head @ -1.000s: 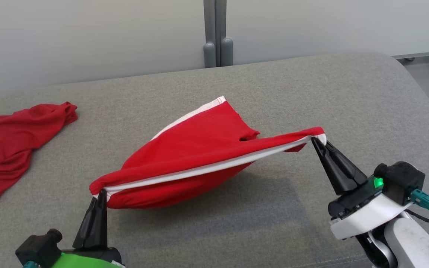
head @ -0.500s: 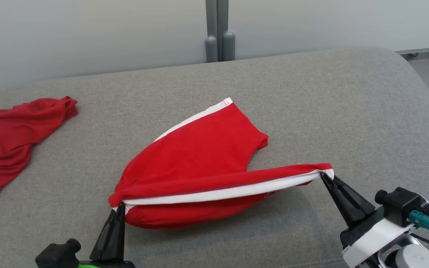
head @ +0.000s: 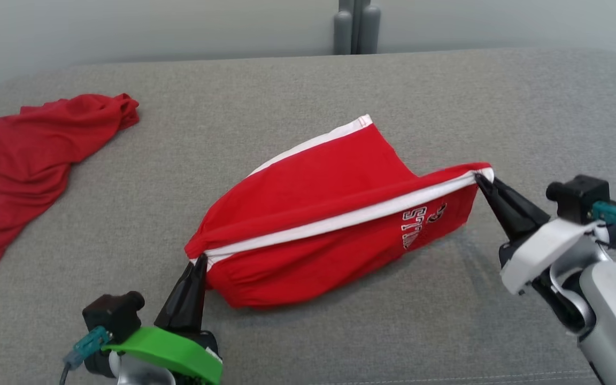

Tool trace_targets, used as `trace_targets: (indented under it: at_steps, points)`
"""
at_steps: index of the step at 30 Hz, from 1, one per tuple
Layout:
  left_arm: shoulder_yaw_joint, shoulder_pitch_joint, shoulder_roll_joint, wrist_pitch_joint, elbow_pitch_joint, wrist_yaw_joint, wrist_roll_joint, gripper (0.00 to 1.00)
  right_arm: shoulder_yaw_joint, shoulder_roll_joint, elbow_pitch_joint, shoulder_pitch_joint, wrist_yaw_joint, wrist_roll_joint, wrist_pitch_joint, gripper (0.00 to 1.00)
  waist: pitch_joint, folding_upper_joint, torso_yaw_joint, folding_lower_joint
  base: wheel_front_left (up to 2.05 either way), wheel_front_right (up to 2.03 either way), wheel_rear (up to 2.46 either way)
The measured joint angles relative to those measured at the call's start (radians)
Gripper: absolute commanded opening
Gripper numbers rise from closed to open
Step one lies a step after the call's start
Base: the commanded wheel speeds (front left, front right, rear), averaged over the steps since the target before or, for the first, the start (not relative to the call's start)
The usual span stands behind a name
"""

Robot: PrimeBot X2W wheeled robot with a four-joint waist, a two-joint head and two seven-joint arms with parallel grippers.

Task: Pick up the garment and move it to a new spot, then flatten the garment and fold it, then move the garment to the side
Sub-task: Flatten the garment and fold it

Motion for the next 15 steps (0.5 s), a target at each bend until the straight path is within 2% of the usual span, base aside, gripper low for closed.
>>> trace_targets:
  at_steps: [9, 15]
  points:
    - [-0.033, -0.200, -0.011, 0.058, 0.127, 0.024, -0.003, 0.00, 0.087, -0.044, 0.122, -0.228, 0.000, 0.045, 0.156, 0.00, 0.076, 0.0000, 0.084, 0.0000, 0.00, 0.00, 0.00]
    - [-0.039, -0.271, -0.015, 0.073, 0.191, 0.054, -0.029, 0.00, 0.136, -0.047, 0.174, -0.344, 0.000, 0.074, 0.222, 0.00, 0.123, 0.0000, 0.125, 0.0000, 0.00, 0.00, 0.00]
